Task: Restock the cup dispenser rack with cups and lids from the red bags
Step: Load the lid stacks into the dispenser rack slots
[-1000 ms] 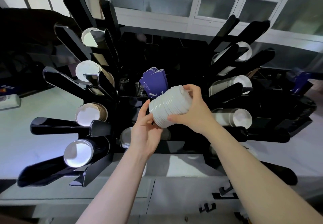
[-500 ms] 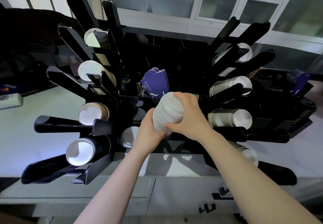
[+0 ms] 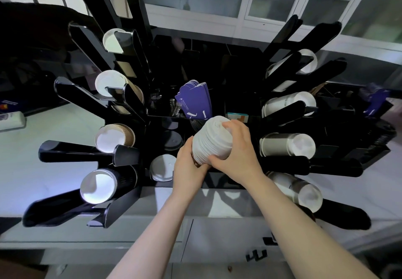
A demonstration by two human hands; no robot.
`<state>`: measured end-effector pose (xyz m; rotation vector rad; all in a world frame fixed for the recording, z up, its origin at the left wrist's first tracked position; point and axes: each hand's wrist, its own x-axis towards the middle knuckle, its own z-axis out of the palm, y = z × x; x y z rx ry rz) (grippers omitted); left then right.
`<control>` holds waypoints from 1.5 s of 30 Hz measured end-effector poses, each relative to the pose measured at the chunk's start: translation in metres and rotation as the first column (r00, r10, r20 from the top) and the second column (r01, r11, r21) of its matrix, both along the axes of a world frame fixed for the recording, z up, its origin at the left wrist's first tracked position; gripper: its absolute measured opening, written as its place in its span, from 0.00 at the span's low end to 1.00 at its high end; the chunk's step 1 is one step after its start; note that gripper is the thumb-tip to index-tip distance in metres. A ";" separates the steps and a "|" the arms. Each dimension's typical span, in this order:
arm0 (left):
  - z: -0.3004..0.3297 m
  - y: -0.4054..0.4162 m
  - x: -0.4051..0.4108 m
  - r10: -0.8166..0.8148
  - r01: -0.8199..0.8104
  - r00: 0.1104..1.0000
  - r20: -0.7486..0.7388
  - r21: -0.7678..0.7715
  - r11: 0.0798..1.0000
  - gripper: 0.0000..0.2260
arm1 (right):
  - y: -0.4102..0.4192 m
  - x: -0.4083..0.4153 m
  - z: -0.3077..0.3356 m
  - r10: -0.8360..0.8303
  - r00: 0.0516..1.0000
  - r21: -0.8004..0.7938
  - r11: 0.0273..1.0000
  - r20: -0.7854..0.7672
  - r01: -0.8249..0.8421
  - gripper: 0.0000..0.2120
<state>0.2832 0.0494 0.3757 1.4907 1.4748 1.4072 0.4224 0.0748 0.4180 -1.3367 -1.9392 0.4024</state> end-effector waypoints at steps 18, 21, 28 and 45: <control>-0.020 -0.005 -0.024 0.197 -0.236 0.763 -0.615 0.018 0.972 0.38 | 0.004 -0.011 -0.004 0.007 0.953 -0.012 1.000 0.303 -0.003 0.36; -0.019 -0.007 -0.027 0.118 -0.167 0.816 -0.566 -0.036 0.985 0.30 | 0.005 -0.017 -0.002 -0.020 0.913 0.004 1.000 0.408 0.020 0.37; -0.016 -0.008 -0.035 0.134 -0.163 0.780 -0.612 0.008 0.987 0.23 | -0.004 -0.030 -0.012 0.047 0.840 0.014 0.998 0.540 -0.064 0.32; -0.001 -0.035 -0.031 0.033 0.001 0.882 -0.470 0.071 0.997 0.27 | -0.015 -0.012 -0.018 0.018 0.955 0.024 0.999 0.298 -0.027 0.26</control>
